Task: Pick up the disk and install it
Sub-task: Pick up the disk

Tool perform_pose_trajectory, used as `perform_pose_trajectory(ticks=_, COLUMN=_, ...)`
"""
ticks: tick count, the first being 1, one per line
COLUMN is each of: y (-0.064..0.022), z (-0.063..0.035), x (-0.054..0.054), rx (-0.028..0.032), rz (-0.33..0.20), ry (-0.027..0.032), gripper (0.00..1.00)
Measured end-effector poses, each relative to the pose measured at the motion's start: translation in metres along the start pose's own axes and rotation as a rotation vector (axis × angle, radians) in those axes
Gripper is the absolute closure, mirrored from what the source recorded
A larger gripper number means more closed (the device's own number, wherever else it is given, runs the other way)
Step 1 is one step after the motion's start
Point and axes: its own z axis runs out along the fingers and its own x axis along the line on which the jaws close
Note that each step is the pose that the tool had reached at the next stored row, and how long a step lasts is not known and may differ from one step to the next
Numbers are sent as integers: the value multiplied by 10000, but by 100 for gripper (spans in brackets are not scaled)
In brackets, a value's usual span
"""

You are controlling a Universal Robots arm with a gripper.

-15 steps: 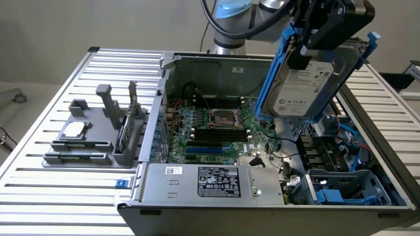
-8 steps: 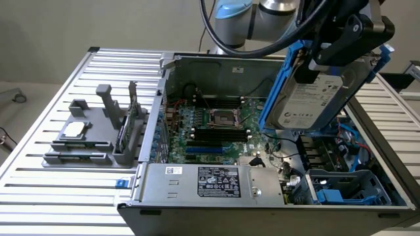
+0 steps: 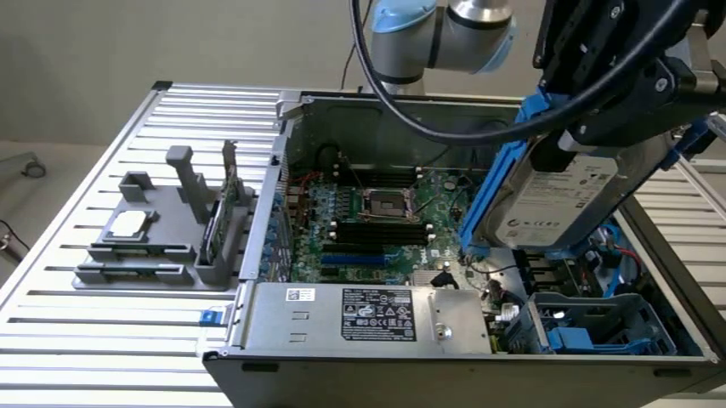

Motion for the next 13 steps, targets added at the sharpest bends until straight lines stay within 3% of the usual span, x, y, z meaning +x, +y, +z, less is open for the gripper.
perform_pose_trajectory(ticks=8, y=-158, z=-3, x=206, rx=0, rz=-1, ry=-28, gripper=67)
perform_pose_trajectory(ticks=13, y=-364, z=-9, x=273, rx=0, rz=-2, ry=-36, gripper=67)
